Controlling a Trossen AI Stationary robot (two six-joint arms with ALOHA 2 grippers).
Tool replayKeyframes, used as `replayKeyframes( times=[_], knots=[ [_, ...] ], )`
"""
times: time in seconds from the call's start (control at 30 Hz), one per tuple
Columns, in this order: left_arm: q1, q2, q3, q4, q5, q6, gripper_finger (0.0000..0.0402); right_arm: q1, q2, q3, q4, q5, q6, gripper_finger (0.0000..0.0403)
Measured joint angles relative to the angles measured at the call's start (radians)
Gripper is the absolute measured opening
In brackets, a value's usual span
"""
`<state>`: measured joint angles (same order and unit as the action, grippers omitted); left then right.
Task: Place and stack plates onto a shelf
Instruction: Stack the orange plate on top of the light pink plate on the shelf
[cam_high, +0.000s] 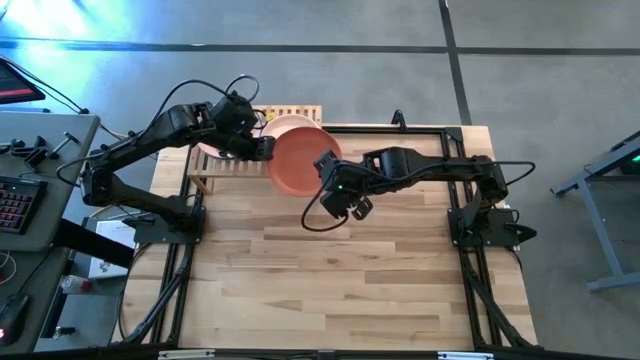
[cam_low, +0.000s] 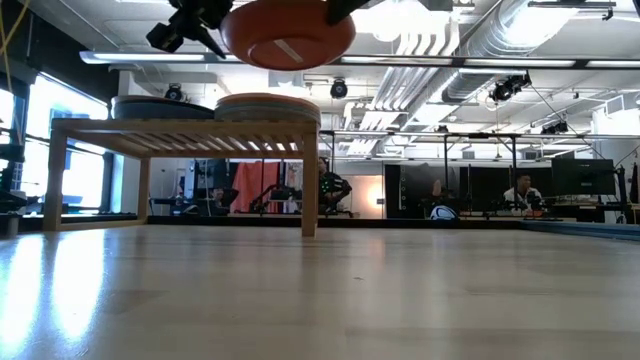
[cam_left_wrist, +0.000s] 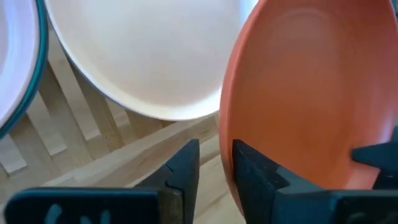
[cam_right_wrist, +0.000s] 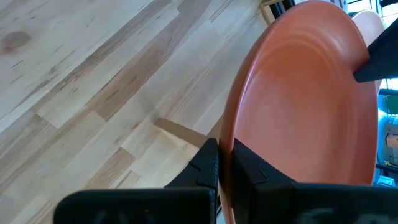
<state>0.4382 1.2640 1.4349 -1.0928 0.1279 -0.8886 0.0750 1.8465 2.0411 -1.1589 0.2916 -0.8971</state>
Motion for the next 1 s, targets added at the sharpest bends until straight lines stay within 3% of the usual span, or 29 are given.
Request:
replayKeyframes(
  times=[0.2,0.47,0.73,1.0],
  knots=[
    [0.000,0.000,0.000,0.000,-0.003,0.027,0.0079,0.000,0.000,0.000,0.017,0.000,-0.001,0.0000],
    [0.000,0.000,0.000,0.001,-0.007,0.025,0.0010,0.000,0.000,0.000,0.035,-0.004,-0.002,0.0000],
    [0.000,0.000,0.000,0.005,-0.008,0.027,0.0004,0.007,0.000,0.000,0.039,0.057,0.021,0.0003],
    [0.000,0.000,0.000,-0.010,-0.006,0.071,0.0002,0.007,0.000,0.000,0.032,0.076,0.119,0.0061]
  ],
)
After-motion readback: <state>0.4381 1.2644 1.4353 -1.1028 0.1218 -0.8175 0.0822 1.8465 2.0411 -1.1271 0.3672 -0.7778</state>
